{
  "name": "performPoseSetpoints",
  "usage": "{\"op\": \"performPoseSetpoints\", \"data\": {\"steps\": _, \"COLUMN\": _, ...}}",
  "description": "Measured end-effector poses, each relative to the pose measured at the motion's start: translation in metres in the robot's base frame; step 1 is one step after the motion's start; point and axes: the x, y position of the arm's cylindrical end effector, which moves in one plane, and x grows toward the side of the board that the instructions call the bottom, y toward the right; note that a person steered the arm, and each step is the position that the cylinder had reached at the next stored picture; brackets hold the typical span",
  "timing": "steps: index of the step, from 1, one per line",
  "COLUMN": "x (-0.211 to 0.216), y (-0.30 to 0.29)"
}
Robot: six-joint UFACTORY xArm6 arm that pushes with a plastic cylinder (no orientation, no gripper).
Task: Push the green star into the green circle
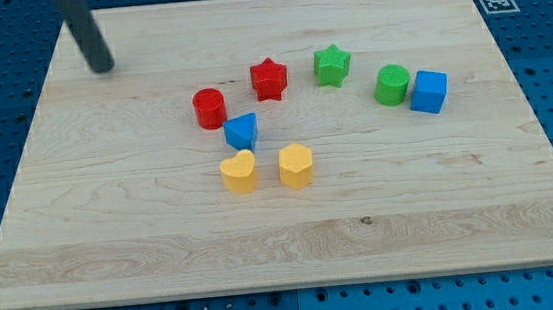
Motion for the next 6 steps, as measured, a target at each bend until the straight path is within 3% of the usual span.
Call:
{"op": "performPoseSetpoints", "data": {"steps": 1, "x": -0.033, "y": 0.044}}
{"op": "performPoseSetpoints", "data": {"steps": 2, "x": -0.021, "y": 0.114}}
{"op": "performPoseSetpoints", "data": {"steps": 4, "x": 0.056, "y": 0.233}}
{"op": "performPoseSetpoints", "data": {"steps": 6, "x": 0.079, "y": 0.332}}
